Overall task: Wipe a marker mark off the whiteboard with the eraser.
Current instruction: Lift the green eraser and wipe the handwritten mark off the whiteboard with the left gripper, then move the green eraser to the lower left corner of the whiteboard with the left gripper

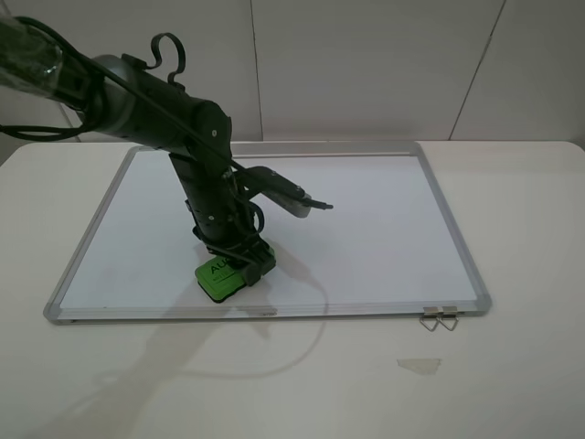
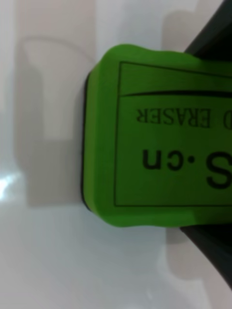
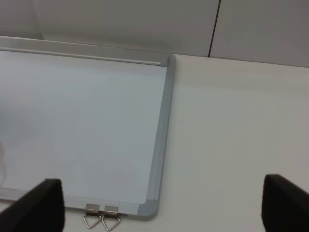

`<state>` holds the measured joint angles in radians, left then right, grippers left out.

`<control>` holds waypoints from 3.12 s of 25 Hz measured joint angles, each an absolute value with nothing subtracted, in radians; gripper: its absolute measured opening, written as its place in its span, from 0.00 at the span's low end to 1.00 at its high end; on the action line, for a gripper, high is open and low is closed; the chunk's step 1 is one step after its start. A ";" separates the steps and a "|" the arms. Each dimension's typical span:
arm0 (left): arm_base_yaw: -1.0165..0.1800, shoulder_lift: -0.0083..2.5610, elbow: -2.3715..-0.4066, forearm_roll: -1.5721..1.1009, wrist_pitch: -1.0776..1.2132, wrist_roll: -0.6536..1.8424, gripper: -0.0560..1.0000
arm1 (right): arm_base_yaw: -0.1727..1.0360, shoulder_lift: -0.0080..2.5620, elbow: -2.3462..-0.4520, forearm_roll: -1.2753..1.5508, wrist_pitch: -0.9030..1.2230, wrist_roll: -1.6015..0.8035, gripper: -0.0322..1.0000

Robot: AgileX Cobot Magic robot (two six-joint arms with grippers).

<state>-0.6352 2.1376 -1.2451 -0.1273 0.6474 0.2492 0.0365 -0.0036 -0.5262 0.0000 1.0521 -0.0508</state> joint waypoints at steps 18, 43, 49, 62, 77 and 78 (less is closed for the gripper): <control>-0.356 2.141 -1.248 -0.151 0.602 0.249 0.61 | 0.037 -0.004 -0.526 0.000 1.052 -0.051 0.82; -0.225 1.916 -1.165 -0.040 0.814 -0.250 0.61 | 0.037 -0.004 -0.526 0.000 1.052 -0.051 0.82; -0.205 1.818 -0.999 0.051 0.748 -0.333 0.61 | 0.037 -0.004 -0.526 0.000 1.052 -0.051 0.82; -0.205 1.803 -0.790 0.191 0.476 -0.506 0.61 | 0.037 -0.004 -0.526 0.000 1.052 -0.051 0.82; -0.205 1.802 -0.790 0.267 0.434 -0.509 0.61 | 0.037 -0.004 -0.526 0.000 1.052 -0.051 0.82; -0.205 1.802 -0.790 0.268 0.434 -0.509 0.61 | 0.037 -0.004 -0.526 0.000 1.052 -0.051 0.82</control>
<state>-0.2053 1.8023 -0.7898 0.2682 0.4342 -0.5094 0.0365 -0.0036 -0.5262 0.0000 1.0521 -0.0508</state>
